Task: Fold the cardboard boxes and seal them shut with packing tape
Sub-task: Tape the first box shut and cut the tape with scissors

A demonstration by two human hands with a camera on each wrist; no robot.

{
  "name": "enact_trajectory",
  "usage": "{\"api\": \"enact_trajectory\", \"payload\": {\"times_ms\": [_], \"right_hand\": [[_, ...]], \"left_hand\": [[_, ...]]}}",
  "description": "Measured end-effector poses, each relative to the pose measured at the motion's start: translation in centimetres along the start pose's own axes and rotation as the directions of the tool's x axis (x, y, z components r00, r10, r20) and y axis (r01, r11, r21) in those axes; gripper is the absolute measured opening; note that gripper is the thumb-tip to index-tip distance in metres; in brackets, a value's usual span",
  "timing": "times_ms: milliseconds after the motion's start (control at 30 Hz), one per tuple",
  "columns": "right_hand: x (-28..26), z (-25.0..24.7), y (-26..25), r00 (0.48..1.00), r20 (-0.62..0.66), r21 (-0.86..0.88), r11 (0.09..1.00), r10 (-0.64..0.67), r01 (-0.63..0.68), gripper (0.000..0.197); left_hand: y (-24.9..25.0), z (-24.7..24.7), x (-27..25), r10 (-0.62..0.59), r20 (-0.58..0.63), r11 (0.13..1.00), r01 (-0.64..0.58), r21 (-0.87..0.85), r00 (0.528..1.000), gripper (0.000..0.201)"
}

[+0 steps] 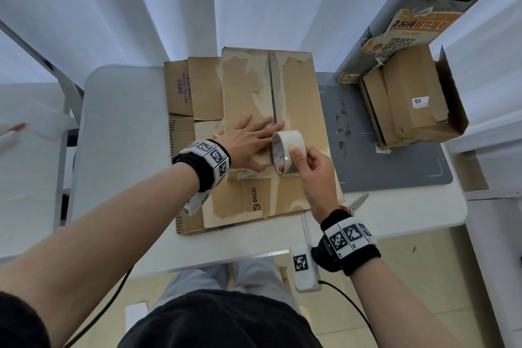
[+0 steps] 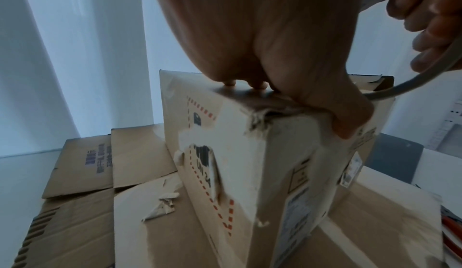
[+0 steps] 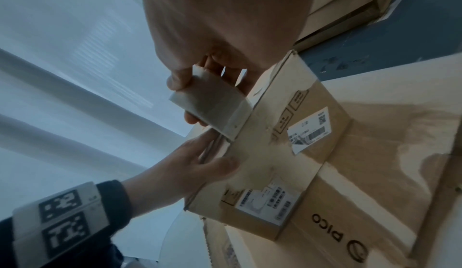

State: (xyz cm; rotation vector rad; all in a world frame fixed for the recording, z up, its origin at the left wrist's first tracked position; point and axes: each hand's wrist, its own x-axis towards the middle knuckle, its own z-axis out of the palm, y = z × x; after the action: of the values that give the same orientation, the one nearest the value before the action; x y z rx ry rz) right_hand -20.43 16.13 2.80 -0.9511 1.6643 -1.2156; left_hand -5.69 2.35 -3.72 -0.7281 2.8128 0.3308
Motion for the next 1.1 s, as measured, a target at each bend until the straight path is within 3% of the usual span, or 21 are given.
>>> {"api": "enact_trajectory", "payload": {"times_ms": [200, 333, 633, 967, 1100], "right_hand": [[-1.7, -1.6, 2.1, 0.997, 0.063, 0.009, 0.999, 0.051, -0.052, 0.043], [-1.9, -1.5, 2.3, 0.991, 0.123, 0.024, 0.998, 0.049, -0.052, 0.014], [-1.2, -0.9, 1.8, 0.998, 0.051, 0.011, 1.0, 0.023, -0.024, 0.012], [-0.9, -0.2, 1.0, 0.999, -0.034, 0.018, 0.999, 0.031, -0.03, 0.012], [0.1, 0.1, 0.0, 0.998, 0.0, 0.012, 0.998, 0.067, -0.067, 0.02]], "left_hand": [[0.4, 0.2, -0.8, 0.061, -0.049, 0.998, -0.062, -0.01, 0.997, 0.091], [0.3, -0.1, -0.7, 0.046, -0.045, 0.999, -0.047, -0.023, 0.998, 0.09], [0.9, -0.3, -0.8, 0.019, -0.035, 0.999, -0.02, -0.03, 0.999, 0.08], [1.0, 0.3, -0.9, 0.008, -0.036, 0.998, -0.01, -0.065, 0.999, 0.086], [1.1, -0.1, -1.0, 0.015, -0.027, 0.999, -0.017, -0.049, 1.0, 0.083]]}}
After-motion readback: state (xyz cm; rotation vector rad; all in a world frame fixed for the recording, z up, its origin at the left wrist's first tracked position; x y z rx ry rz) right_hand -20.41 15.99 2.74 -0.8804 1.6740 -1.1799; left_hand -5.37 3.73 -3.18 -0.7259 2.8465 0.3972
